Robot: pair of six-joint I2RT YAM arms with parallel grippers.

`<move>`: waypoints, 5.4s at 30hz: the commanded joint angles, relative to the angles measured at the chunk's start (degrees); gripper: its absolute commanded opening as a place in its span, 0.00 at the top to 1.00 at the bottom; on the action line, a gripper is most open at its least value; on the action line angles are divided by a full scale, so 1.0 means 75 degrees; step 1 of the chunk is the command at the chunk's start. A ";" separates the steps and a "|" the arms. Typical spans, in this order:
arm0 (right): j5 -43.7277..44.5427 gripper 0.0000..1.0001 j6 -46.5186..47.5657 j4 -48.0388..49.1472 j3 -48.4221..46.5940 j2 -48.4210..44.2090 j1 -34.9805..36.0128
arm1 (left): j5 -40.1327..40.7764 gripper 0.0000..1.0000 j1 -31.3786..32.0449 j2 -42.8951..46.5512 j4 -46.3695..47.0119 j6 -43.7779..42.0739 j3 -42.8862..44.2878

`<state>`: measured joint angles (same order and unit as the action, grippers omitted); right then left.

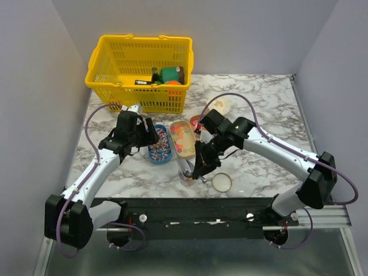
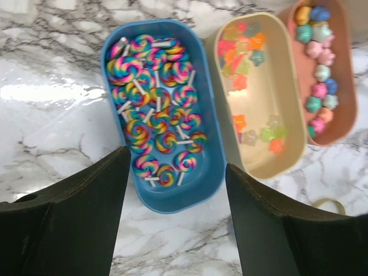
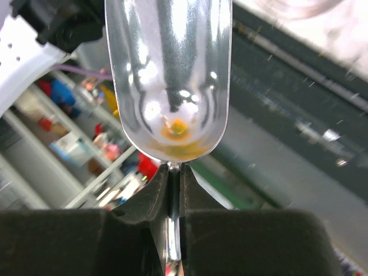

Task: Pack the candies
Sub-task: Place the fake candies in the packing bottle, then adjust the spatula, then scoop the fake candies from the storage box.

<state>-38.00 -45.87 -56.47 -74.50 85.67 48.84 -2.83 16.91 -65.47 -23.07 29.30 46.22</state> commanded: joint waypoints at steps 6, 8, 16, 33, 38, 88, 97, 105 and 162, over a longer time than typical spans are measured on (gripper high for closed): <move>0.2101 0.99 0.1228 -0.0147 -0.1913 0.1350 0.0601 | -0.1720 0.21 -0.0028 0.0854 0.0510 -0.0086 -0.0303; 0.2288 0.99 0.1334 -0.0205 -0.2370 0.1584 0.0671 | -0.1941 0.21 -0.0016 0.0855 0.0486 -0.0098 -0.0361; 0.2652 0.99 0.1463 -0.0194 -0.3402 0.1960 0.0766 | -0.2060 0.25 0.0054 0.0890 0.0299 -0.0192 -0.0490; 0.2769 0.99 0.1628 -0.0194 -0.4492 0.2675 0.0765 | -0.1404 0.27 0.0066 0.0352 0.0029 -0.0473 -0.0116; 0.3050 0.99 0.1545 -0.0311 -0.4949 0.3108 0.0777 | -0.1357 0.28 0.0066 0.0175 0.0041 -0.0414 -0.0010; 0.2770 0.99 0.2659 -0.1670 -0.6684 0.6027 0.0543 | -0.0455 0.78 -0.0614 -0.2215 -0.0955 0.0265 0.0248; 0.2535 0.99 0.2858 -0.1705 -0.6906 0.6319 0.0508 | -0.0537 0.93 -0.0614 -0.2297 -0.0932 0.0230 0.0248; 0.2535 0.99 0.2811 -0.1764 -0.7223 0.6612 0.0449 | -0.0584 1.00 -0.0602 -0.2321 -0.0908 0.0172 0.0260; 0.5406 0.99 0.1755 0.1248 -0.5630 0.6437 0.0203 | -0.0631 1.00 -0.0532 -0.2579 -0.0908 0.0195 0.0517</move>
<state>-8.99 -35.20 -49.60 -118.98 133.58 51.99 -6.07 12.38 -83.35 -26.11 30.89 49.32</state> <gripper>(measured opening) 0.151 0.031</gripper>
